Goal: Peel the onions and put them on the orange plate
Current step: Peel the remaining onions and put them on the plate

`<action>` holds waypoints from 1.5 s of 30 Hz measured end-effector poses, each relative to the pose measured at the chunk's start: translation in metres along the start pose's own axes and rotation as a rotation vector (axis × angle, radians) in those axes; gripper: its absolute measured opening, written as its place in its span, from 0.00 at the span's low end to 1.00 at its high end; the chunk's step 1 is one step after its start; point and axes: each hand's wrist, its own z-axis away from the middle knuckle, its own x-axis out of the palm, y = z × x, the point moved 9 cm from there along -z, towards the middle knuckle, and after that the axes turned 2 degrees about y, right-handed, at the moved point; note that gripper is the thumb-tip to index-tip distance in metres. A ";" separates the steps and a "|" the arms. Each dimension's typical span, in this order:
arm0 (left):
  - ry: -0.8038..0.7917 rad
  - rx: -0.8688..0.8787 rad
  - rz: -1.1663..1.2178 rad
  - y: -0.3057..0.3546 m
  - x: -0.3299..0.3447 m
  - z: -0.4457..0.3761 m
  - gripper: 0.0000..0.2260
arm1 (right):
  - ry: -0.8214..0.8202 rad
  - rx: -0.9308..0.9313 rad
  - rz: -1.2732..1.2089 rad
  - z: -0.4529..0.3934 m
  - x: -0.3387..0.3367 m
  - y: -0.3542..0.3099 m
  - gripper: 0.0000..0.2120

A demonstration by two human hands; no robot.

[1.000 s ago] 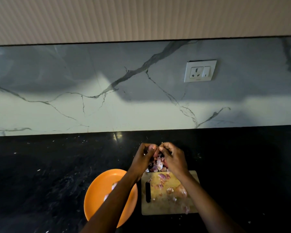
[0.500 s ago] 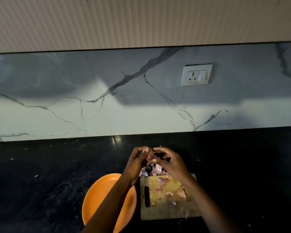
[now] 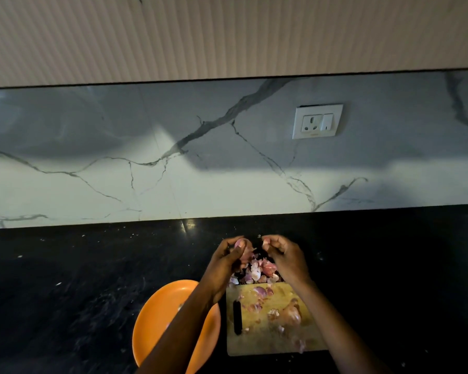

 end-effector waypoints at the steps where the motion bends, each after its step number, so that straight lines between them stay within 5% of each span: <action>1: 0.020 -0.011 0.005 0.000 -0.003 0.000 0.18 | -0.008 -0.005 0.031 0.000 -0.001 0.000 0.12; 4: 0.040 -0.034 0.058 -0.002 -0.006 -0.001 0.13 | -0.026 -0.049 0.062 0.001 -0.003 -0.007 0.12; 10: 0.026 0.008 0.015 0.002 -0.003 -0.002 0.17 | -0.134 -0.077 -0.125 0.011 0.016 -0.028 0.08; 15: 0.078 0.101 0.012 0.010 -0.003 -0.002 0.15 | -0.015 0.042 -0.319 0.014 0.017 -0.018 0.06; 24: 0.105 0.229 -0.094 0.021 0.001 0.004 0.16 | 0.085 0.044 -0.036 0.016 0.012 -0.015 0.04; 31: 0.086 0.166 -0.035 0.019 -0.003 0.004 0.18 | 0.175 0.154 -0.169 0.008 -0.009 0.000 0.17; 36: 0.067 0.099 0.015 0.016 -0.004 -0.002 0.21 | 0.014 0.064 -0.029 0.003 -0.001 0.002 0.03; 45: 0.071 0.017 0.037 0.017 0.000 -0.007 0.16 | -0.149 -0.142 0.016 0.011 0.022 -0.033 0.24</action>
